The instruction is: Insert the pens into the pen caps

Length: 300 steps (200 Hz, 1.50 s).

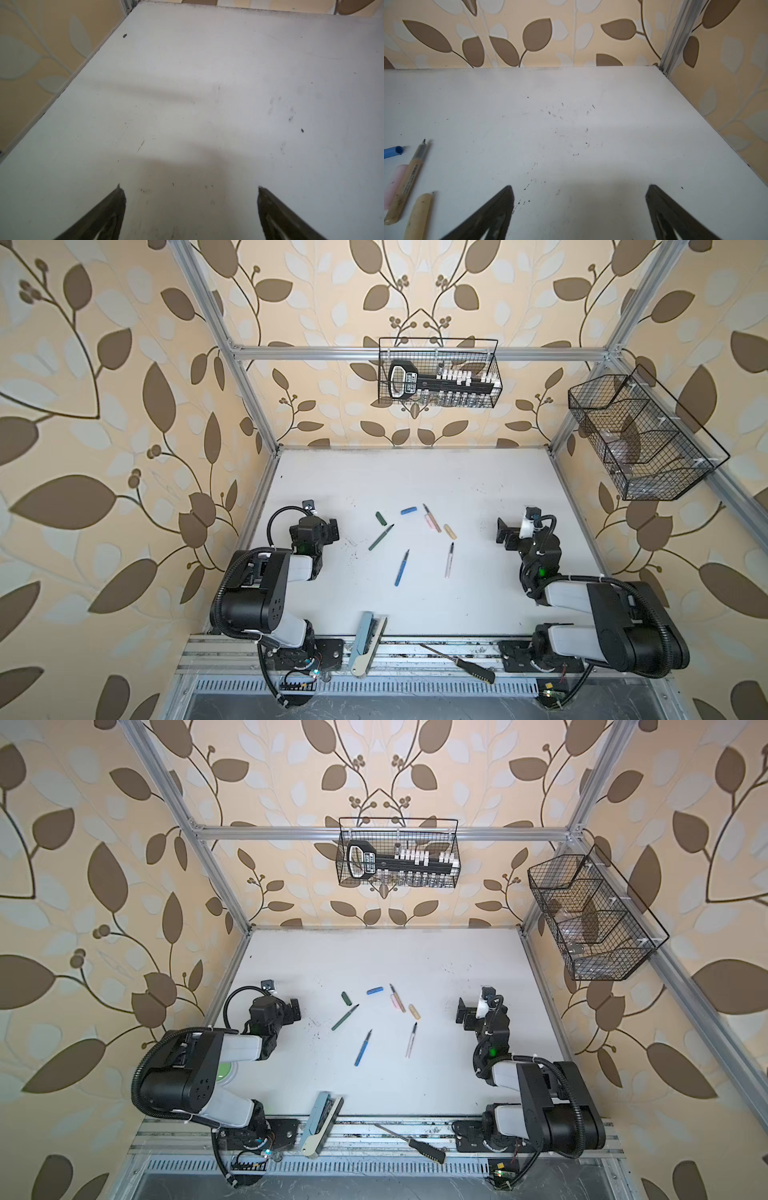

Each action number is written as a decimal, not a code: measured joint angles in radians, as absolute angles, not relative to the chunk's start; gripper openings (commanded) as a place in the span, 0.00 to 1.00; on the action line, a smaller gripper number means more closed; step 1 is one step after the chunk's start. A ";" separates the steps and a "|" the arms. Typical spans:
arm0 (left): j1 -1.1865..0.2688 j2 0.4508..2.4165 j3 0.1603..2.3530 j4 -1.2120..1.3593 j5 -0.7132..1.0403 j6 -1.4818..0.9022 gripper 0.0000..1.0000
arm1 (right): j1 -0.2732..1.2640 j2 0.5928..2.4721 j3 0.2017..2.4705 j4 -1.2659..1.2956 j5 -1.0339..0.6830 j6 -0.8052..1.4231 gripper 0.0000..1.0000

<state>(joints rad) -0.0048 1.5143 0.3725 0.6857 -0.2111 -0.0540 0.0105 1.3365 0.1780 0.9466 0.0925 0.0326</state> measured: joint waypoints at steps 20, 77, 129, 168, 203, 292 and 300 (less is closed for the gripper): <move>-0.005 1.514 0.373 0.686 -0.211 -0.054 0.99 | 0.010 1.336 0.178 0.947 0.093 0.033 1.00; -0.005 1.514 0.373 0.686 -0.211 -0.054 0.99 | 0.009 1.336 0.178 0.947 0.089 0.033 1.00; -0.005 1.514 0.373 0.686 -0.211 -0.054 0.99 | 0.009 1.336 0.178 0.947 0.089 0.033 1.00; -0.005 1.514 0.373 0.686 -0.211 -0.054 0.99 | 0.009 1.336 0.178 0.946 0.089 0.033 1.00; -0.005 1.514 0.373 0.686 -0.211 -0.054 0.99 | 0.009 1.336 0.178 0.947 0.089 0.030 0.92; -0.005 1.229 0.566 0.281 -0.210 -0.104 0.99 | 0.153 1.200 0.790 0.084 0.160 0.211 0.70; -0.005 1.166 0.598 0.217 -0.204 -0.134 0.99 | 0.187 1.188 0.818 0.003 0.156 0.241 0.69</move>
<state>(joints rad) -0.0048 1.1664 0.5980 0.2169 -0.2035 -0.1337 0.1875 1.1885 0.8181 0.0029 0.1562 0.2409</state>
